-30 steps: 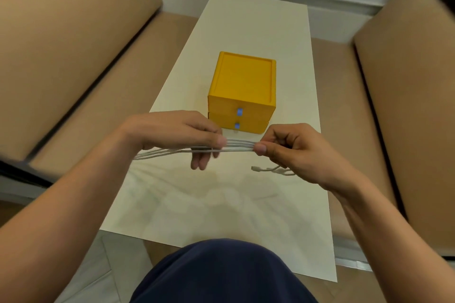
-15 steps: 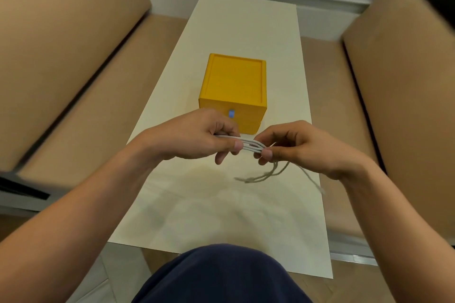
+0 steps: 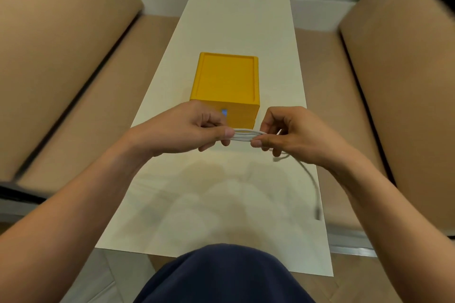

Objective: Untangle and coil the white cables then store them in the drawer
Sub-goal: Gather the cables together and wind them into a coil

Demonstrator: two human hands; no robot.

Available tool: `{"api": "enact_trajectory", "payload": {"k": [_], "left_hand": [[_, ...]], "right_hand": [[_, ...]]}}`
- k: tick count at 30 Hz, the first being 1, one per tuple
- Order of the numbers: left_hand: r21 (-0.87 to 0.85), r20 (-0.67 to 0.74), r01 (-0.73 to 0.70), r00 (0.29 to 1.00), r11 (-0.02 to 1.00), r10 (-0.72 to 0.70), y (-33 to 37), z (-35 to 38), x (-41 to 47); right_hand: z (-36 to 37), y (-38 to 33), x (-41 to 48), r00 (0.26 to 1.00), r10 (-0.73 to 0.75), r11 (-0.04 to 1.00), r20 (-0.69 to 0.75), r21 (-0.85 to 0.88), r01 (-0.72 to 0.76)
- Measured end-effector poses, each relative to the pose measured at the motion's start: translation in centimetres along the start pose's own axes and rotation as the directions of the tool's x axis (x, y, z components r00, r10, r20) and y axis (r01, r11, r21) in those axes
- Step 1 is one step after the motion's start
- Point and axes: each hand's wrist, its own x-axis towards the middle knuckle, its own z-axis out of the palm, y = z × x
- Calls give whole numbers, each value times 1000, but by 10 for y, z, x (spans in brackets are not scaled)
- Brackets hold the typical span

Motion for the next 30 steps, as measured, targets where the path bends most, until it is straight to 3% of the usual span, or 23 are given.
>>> {"api": "enact_trajectory", "payload": {"k": [3, 9, 13, 15, 18, 21, 24, 27, 30], "left_hand": [[71, -27, 23, 999, 997, -21, -4, 2, 5], [107, -73, 11, 997, 994, -3, -12, 8, 5], [128, -113, 24, 994, 992, -9, -17, 4, 0], [82, -94, 40, 995, 996, -32, -18, 2, -2], [-108, -20, -18, 1000, 994, 16, -12, 6, -8], [-207, -74, -55, 996, 977, 40, -11, 5, -12], [-111, -113, -11, 994, 994, -2, -14, 1, -12], [-31, -92, -23, 996, 999, 20, -10, 2, -15], [-73, -41, -63, 997, 995, 60, -7, 3, -19]], "right_hand": [[3, 4, 1, 1000, 4, 998, -7, -56, -5], [13, 6, 5, 998, -26, 934, -65, -356, 1], [6, 4, -2, 998, -20, 994, 57, -107, 26], [4, 6, -4, 1000, -15, 1000, 24, 20, 14], [11, 8, 0, 995, 6, 1000, -105, 15, -5], [12, -2, -3, 980, -56, 998, -192, -18, 54], [5, -13, -12, 977, -143, 986, -161, 64, 155], [11, -4, -7, 982, -83, 981, -168, 158, 110], [20, -1, -1, 982, -42, 992, -186, 111, 64]]}}
